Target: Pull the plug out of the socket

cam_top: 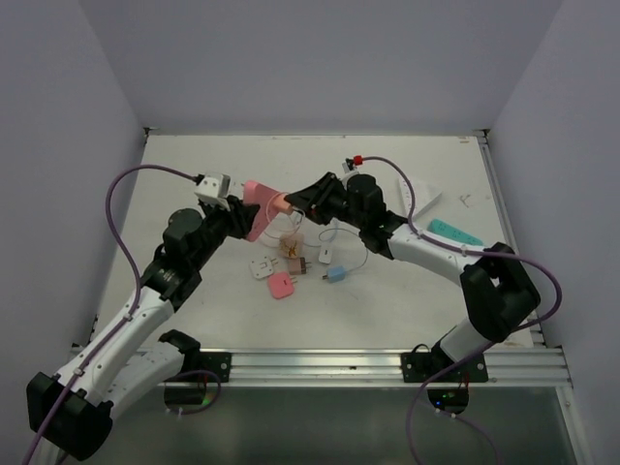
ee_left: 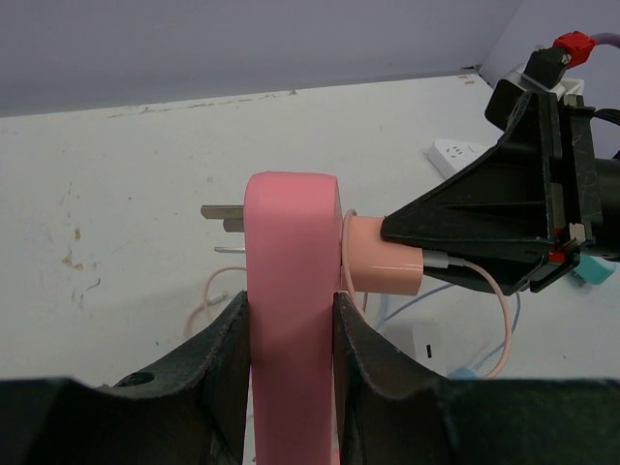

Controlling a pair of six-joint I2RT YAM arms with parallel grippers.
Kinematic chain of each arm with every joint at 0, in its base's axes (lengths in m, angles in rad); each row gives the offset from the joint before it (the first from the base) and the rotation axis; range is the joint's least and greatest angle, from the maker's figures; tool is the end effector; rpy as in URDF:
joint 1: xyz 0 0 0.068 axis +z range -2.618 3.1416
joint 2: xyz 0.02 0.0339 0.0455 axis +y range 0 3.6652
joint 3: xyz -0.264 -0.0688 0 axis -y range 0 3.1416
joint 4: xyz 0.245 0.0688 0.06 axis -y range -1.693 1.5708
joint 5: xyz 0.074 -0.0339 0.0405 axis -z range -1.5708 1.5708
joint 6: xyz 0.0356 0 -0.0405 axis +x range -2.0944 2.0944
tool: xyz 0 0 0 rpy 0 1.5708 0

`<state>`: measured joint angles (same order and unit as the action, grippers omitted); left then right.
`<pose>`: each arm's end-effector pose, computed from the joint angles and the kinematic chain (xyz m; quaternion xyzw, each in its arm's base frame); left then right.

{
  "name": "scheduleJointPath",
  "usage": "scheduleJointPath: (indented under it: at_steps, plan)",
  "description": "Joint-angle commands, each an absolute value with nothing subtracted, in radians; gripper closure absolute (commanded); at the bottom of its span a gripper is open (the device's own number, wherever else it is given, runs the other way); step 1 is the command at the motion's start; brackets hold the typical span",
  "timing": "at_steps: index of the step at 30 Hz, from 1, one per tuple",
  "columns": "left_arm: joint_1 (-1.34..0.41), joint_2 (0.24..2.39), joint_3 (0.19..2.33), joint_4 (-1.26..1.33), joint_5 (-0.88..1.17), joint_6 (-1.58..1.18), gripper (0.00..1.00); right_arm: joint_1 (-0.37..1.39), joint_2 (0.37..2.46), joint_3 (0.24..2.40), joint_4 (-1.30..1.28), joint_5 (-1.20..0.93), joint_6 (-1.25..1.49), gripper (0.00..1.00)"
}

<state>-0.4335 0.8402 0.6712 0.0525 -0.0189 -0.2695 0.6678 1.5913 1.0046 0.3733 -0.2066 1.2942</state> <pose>0.1857 -0.0852 0.3153 0.0549 0.7450 -0.2222 0.6265 0.2852 0.2343 0.2687 0.1770 0.7565 0.5636 0.2806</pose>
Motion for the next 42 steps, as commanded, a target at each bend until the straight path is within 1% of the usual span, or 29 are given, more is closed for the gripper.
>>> scheduleJointPath:
  at_steps: [1, 3, 9, 11, 14, 17, 19, 21, 24, 27, 28, 29, 30, 32, 33, 35, 36, 39, 41, 42]
  plan:
    - [-0.408, 0.847, 0.684, 0.106, -0.329, -0.206, 1.00, 0.641, 1.496, 0.973, 0.333, -0.275, 1.318, 1.00]
    - [-0.408, 0.865, 0.689, 0.098, -0.385, -0.204, 1.00, 0.627, 1.459, 0.959, 0.305, -0.287, 1.318, 1.00]
    - [-0.408, 0.903, 0.699, 0.089, -0.463, -0.210, 1.00, 0.585, 1.361, 0.913, 0.242, -0.313, 1.312, 1.00]
    - [-0.408, 0.911, 0.704, 0.081, -0.482, -0.228, 1.00, 0.565, 1.344, 0.900, 0.221, -0.324, 1.280, 1.00]
    - [-0.408, 0.913, 0.709, 0.075, -0.500, -0.258, 1.00, 0.548, 1.336, 0.896, 0.138, -0.305, 1.152, 1.00]
    - [-0.408, 0.917, 0.709, 0.077, -0.505, -0.291, 1.00, 0.543, 1.377, 0.868, 0.120, -0.308, 1.022, 1.00]
    - [-0.408, 0.925, 0.706, 0.080, -0.497, -0.322, 1.00, 0.540, 1.426, 0.830, 0.180, -0.330, 0.968, 1.00]
    - [-0.407, 0.942, 0.701, 0.092, -0.480, -0.339, 1.00, 0.540, 1.466, 0.819, 0.212, -0.357, 0.907, 0.98]
    - [-0.402, 0.972, 0.689, 0.113, -0.451, -0.371, 1.00, 0.540, 1.538, 0.818, 0.244, -0.367, 0.832, 0.92]
    - [-0.376, 1.002, 0.669, 0.144, -0.393, -0.406, 1.00, 0.540, 1.589, 0.827, 0.250, -0.365, 0.784, 0.82]
    - [-0.350, 1.011, 0.664, 0.161, -0.370, -0.429, 1.00, 0.541, 1.594, 0.833, 0.242, -0.361, 0.773, 0.69]
    - [-0.332, 1.028, 0.660, 0.169, -0.344, -0.442, 1.00, 0.540, 1.591, 0.836, 0.233, -0.354, 0.759, 0.62]
    - [-0.310, 1.038, 0.651, 0.187, -0.292, -0.468, 1.00, 0.540, 1.582, 0.841, 0.218, -0.338, 0.726, 0.51]
    - [-0.243, 1.071, 0.641, 0.207, -0.250, -0.491, 1.00, 0.541, 1.540, 0.853, 0.163, -0.318, 0.695, 0.40]
    - [-0.221, 1.081, 0.637, 0.227, -0.214, -0.511, 1.00, 0.541, 1.523, 0.857, 0.125, -0.295, 0.661, 0.31]
    - [-0.175, 1.117, 0.632, 0.251, -0.198, -0.522, 1.00, 0.541, 1.484, 0.862, 0.086, -0.275, 0.632, 0.23]
    - [-0.167, 1.130, 0.635, 0.268, -0.196, -0.531, 1.00, 0.541, 1.445, 0.862, 0.066, -0.265, 0.605, 0.16]
    - [-0.146, 1.193, 0.650, 0.297, -0.187, -0.538, 1.00, 0.540, 1.344, 0.861, -0.021, -0.226, 0.549, 0.08]
    - [-0.130, 1.239, 0.658, 0.314, -0.176, -0.541, 1.00, 0.540, 1.290, 0.859, -0.055, -0.195, 0.519, 0.05]
    - [-0.126, 1.255, 0.654, 0.339, -0.164, -0.548, 1.00, 0.540, 1.257, 0.854, -0.072, -0.181, 0.485, 0.02]
